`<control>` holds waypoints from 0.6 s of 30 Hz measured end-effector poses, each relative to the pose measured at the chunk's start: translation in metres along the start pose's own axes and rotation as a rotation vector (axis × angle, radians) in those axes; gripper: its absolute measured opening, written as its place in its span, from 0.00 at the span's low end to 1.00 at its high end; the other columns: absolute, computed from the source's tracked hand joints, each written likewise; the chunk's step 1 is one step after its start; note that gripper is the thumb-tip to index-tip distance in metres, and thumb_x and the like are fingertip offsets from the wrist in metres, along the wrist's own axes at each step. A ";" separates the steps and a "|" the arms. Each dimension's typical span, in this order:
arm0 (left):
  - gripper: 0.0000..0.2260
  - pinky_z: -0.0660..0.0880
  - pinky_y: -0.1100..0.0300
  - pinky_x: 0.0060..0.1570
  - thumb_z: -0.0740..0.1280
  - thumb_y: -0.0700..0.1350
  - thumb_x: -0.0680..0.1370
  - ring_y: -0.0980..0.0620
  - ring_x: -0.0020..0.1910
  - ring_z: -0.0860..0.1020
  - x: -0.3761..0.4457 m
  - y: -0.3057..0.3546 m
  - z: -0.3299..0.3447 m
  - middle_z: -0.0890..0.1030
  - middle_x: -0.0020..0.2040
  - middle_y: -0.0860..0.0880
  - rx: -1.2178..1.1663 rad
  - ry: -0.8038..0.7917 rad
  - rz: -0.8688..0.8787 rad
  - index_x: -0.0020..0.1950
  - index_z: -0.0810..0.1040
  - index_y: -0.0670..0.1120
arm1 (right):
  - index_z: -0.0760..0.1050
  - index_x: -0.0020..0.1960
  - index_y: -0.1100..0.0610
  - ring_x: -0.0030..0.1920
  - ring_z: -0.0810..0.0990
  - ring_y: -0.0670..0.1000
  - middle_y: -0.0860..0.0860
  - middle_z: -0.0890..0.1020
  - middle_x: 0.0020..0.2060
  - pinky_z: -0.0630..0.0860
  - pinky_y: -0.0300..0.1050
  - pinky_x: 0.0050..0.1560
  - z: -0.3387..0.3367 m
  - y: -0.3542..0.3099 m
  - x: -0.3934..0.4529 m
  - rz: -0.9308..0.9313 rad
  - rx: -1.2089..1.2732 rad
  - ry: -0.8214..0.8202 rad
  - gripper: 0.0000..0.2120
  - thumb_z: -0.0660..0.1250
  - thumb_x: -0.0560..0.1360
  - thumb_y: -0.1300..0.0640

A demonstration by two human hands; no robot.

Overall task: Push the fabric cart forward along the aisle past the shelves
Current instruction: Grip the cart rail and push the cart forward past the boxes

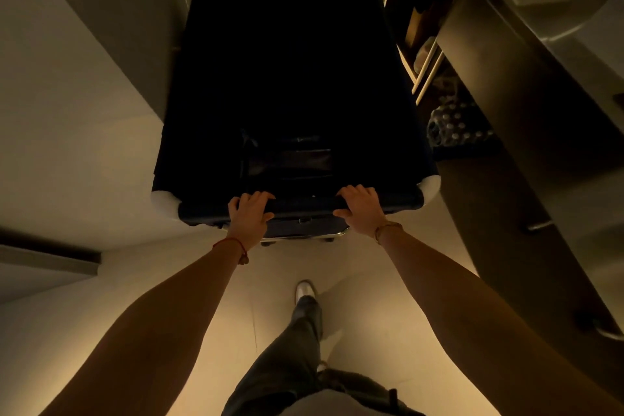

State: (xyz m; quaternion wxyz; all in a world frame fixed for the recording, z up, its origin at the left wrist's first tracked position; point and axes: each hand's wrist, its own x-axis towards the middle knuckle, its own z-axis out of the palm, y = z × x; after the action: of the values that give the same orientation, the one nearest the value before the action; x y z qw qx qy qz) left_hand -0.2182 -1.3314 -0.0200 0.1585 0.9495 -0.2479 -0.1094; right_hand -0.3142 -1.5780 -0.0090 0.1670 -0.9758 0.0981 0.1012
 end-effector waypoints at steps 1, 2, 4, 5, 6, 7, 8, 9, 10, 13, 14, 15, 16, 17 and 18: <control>0.15 0.56 0.47 0.66 0.63 0.40 0.76 0.45 0.58 0.70 0.010 0.002 -0.002 0.76 0.57 0.47 -0.001 -0.002 -0.006 0.62 0.71 0.50 | 0.69 0.64 0.55 0.60 0.71 0.56 0.54 0.76 0.59 0.62 0.53 0.65 -0.005 0.004 0.011 -0.004 -0.002 -0.002 0.20 0.64 0.76 0.47; 0.15 0.56 0.47 0.66 0.63 0.40 0.77 0.45 0.59 0.70 0.020 0.004 -0.004 0.76 0.57 0.48 -0.008 -0.002 -0.013 0.63 0.70 0.51 | 0.69 0.63 0.55 0.60 0.71 0.56 0.54 0.76 0.59 0.62 0.53 0.65 -0.009 0.008 0.022 -0.008 -0.006 -0.005 0.20 0.64 0.76 0.47; 0.15 0.56 0.47 0.66 0.63 0.40 0.77 0.45 0.59 0.70 0.037 0.006 -0.005 0.77 0.57 0.48 -0.029 0.006 -0.020 0.63 0.71 0.50 | 0.69 0.63 0.55 0.60 0.72 0.56 0.54 0.77 0.59 0.63 0.53 0.65 -0.018 0.015 0.043 -0.012 -0.008 -0.011 0.19 0.64 0.76 0.47; 0.15 0.56 0.48 0.66 0.63 0.40 0.77 0.45 0.59 0.70 0.046 0.007 -0.006 0.77 0.57 0.48 -0.038 0.011 -0.019 0.63 0.71 0.50 | 0.70 0.63 0.55 0.60 0.72 0.56 0.54 0.77 0.59 0.63 0.53 0.65 -0.021 0.019 0.052 -0.017 -0.009 -0.011 0.19 0.64 0.76 0.47; 0.15 0.56 0.48 0.66 0.63 0.40 0.77 0.45 0.59 0.70 0.054 0.007 -0.007 0.77 0.57 0.48 -0.045 0.018 -0.017 0.63 0.71 0.50 | 0.70 0.63 0.55 0.60 0.72 0.56 0.54 0.77 0.59 0.63 0.53 0.65 -0.025 0.022 0.062 -0.023 -0.012 -0.009 0.19 0.64 0.76 0.47; 0.15 0.56 0.48 0.66 0.63 0.41 0.77 0.45 0.59 0.70 0.062 0.008 -0.007 0.77 0.57 0.47 -0.052 0.024 -0.018 0.63 0.71 0.50 | 0.69 0.63 0.55 0.60 0.72 0.57 0.54 0.77 0.59 0.63 0.53 0.65 -0.029 0.025 0.071 -0.029 -0.016 -0.009 0.19 0.64 0.76 0.47; 0.15 0.56 0.48 0.66 0.63 0.41 0.77 0.44 0.59 0.70 0.070 0.009 -0.008 0.77 0.57 0.47 -0.061 0.025 -0.023 0.63 0.71 0.50 | 0.69 0.63 0.55 0.60 0.72 0.57 0.54 0.76 0.59 0.63 0.53 0.65 -0.032 0.028 0.080 -0.032 -0.020 -0.010 0.19 0.65 0.76 0.48; 0.15 0.56 0.48 0.66 0.63 0.41 0.78 0.44 0.59 0.70 0.078 0.011 -0.011 0.77 0.57 0.47 -0.074 0.021 -0.031 0.63 0.71 0.50 | 0.70 0.63 0.55 0.60 0.72 0.57 0.55 0.76 0.59 0.63 0.53 0.64 -0.038 0.030 0.089 -0.032 -0.022 -0.014 0.19 0.65 0.76 0.48; 0.14 0.55 0.48 0.66 0.63 0.42 0.78 0.44 0.59 0.70 0.085 0.013 -0.014 0.77 0.58 0.47 -0.087 0.020 -0.038 0.64 0.71 0.49 | 0.70 0.63 0.55 0.60 0.72 0.57 0.55 0.77 0.59 0.63 0.54 0.64 -0.044 0.031 0.097 -0.033 -0.022 -0.014 0.19 0.65 0.76 0.48; 0.15 0.55 0.49 0.66 0.62 0.41 0.78 0.44 0.59 0.69 0.108 0.015 -0.018 0.76 0.59 0.46 -0.084 0.029 -0.038 0.64 0.71 0.49 | 0.70 0.62 0.55 0.59 0.72 0.58 0.55 0.77 0.58 0.63 0.54 0.64 -0.055 0.037 0.122 -0.040 -0.029 -0.005 0.18 0.66 0.75 0.49; 0.15 0.54 0.50 0.65 0.62 0.42 0.78 0.44 0.60 0.69 0.116 0.014 -0.019 0.76 0.59 0.46 -0.074 0.022 -0.040 0.64 0.71 0.50 | 0.70 0.62 0.55 0.59 0.72 0.58 0.55 0.76 0.58 0.63 0.53 0.63 -0.057 0.038 0.130 -0.040 -0.033 -0.006 0.19 0.66 0.75 0.49; 0.15 0.54 0.51 0.64 0.62 0.42 0.78 0.44 0.60 0.69 0.125 0.011 -0.020 0.76 0.59 0.46 -0.072 0.012 -0.045 0.64 0.71 0.50 | 0.70 0.62 0.55 0.59 0.72 0.58 0.55 0.76 0.58 0.63 0.53 0.63 -0.058 0.039 0.138 -0.043 -0.037 -0.003 0.19 0.66 0.75 0.48; 0.15 0.53 0.51 0.64 0.62 0.42 0.78 0.44 0.60 0.69 0.134 0.008 -0.023 0.76 0.59 0.46 -0.075 0.000 -0.055 0.64 0.71 0.50 | 0.70 0.62 0.55 0.59 0.72 0.58 0.55 0.76 0.57 0.64 0.53 0.62 -0.059 0.038 0.146 -0.050 -0.040 0.002 0.19 0.66 0.75 0.48; 0.15 0.53 0.51 0.63 0.62 0.42 0.77 0.43 0.60 0.69 0.144 0.006 -0.025 0.76 0.59 0.46 -0.078 -0.012 -0.067 0.64 0.71 0.50 | 0.70 0.62 0.55 0.59 0.72 0.58 0.55 0.76 0.57 0.64 0.54 0.62 -0.060 0.038 0.155 -0.060 -0.043 0.004 0.19 0.66 0.75 0.48; 0.15 0.53 0.51 0.63 0.63 0.42 0.77 0.43 0.60 0.69 0.154 0.003 -0.028 0.76 0.59 0.46 -0.078 -0.019 -0.077 0.64 0.71 0.50 | 0.70 0.62 0.55 0.59 0.72 0.58 0.55 0.76 0.57 0.64 0.54 0.62 -0.062 0.038 0.164 -0.064 -0.044 0.005 0.19 0.65 0.75 0.48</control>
State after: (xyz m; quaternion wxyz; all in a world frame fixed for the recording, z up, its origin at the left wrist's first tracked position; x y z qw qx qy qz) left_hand -0.0806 -1.4050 -0.0130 0.1885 0.9504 -0.2081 -0.1340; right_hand -0.1550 -1.6601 -0.0007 0.1486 -0.9821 0.0649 0.0956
